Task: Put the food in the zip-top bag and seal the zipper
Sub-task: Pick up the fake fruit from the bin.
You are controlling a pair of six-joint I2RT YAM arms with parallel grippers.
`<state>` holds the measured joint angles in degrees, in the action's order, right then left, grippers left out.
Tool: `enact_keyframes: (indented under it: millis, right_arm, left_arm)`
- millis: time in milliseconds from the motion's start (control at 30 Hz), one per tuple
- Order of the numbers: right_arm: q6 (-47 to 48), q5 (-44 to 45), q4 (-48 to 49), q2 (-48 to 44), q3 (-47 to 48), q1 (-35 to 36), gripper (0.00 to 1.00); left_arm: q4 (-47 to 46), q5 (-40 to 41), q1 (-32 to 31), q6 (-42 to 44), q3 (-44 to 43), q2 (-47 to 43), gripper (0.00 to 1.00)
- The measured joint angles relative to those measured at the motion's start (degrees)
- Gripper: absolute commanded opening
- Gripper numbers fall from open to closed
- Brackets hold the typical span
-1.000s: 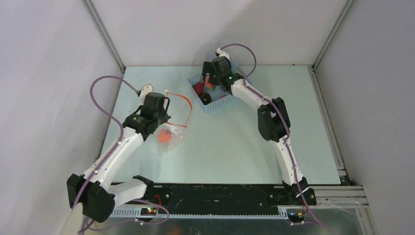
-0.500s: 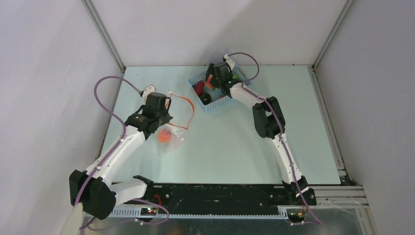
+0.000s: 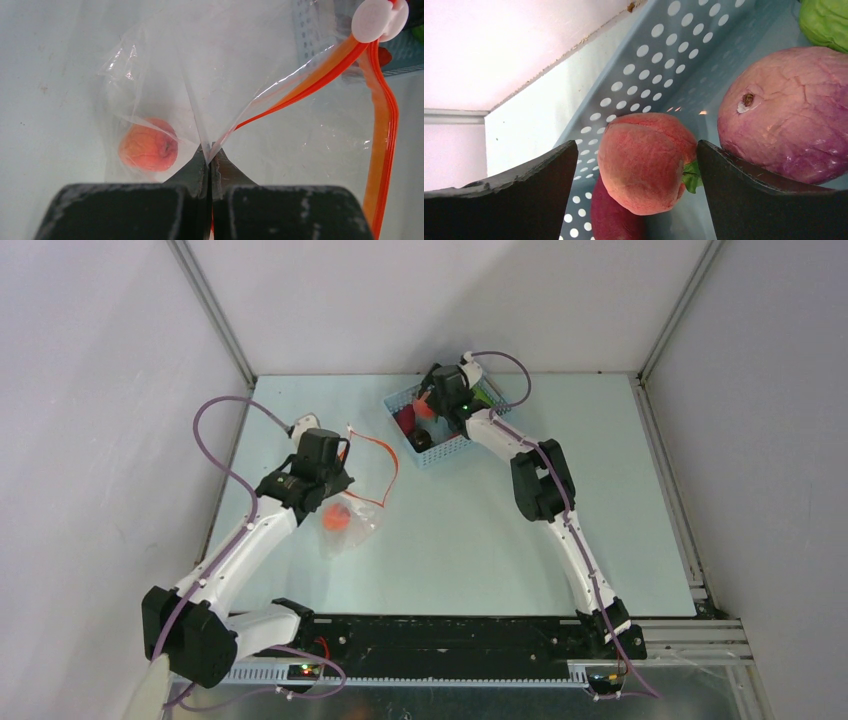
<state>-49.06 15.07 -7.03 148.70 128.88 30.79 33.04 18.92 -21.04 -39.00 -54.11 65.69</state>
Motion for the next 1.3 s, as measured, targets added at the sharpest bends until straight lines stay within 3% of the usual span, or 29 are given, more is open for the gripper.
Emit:
enact_keyframes:
  millis: [400,700,833,1033,1300]
  right_arm:
    - [-6.2,-0.5,-5.4,0.0,0.7,0.1,0.89]
    - [-10.5,-3.5,-3.9,2.3,1.3,0.0,0.83]
    - [-11.8,-4.4,-3.7,2.7,1.7,-0.2,0.73]
    - [-11.9,-5.1,-3.0,2.7,1.6,-0.3,0.42]
    - [-6.3,-5.0,6.0,-6.2,-14.0,-0.4,0.29]
  left_arm:
    - [-0.7,-0.3,0.2,0.0,0.0,0.3,0.0]
    - [-0.9,-1.2,0.6,0.0,0.0,0.7,0.0]
    - [-0.9,-1.2,0.6,0.0,0.0,0.7,0.0]
    - [-0.9,-1.2,0.7,0.0,0.0,0.6,0.0]
    - [-0.9,-1.8,0.8,0.0,0.0,0.6,0.0]
